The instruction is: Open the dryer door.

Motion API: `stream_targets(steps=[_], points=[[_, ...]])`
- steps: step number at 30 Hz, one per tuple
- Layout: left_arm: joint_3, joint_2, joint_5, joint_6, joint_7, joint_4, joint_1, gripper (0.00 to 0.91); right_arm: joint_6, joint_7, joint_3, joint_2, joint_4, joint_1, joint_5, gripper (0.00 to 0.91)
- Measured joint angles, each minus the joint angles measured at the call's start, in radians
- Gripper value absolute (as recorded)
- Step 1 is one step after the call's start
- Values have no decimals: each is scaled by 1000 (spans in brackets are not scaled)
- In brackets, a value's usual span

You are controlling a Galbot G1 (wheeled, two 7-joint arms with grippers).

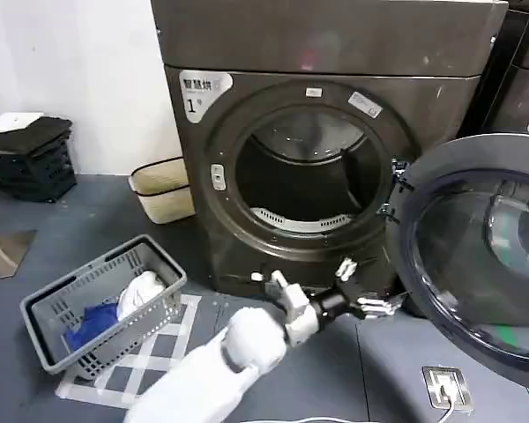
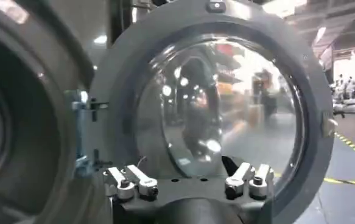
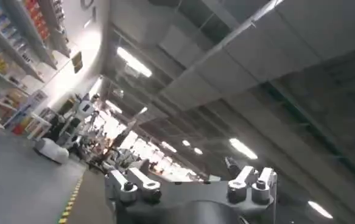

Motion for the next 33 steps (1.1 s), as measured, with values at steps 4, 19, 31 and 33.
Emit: stream_targets(steps=[4, 19, 31, 33], points=[[21, -44, -43, 4, 0, 29, -41, 907, 8, -1, 15, -1, -9, -12, 6, 907], [160, -255, -30, -55, 30, 283, -253, 907, 20, -4, 32, 47, 20, -24, 17, 907], [174, -270, 5, -81, 23, 460, -324, 907, 27, -8, 36, 64, 36, -26, 20, 907], [173, -270, 7, -84, 22, 479, -328, 907, 27, -8, 36, 65, 38, -24, 20, 907]])
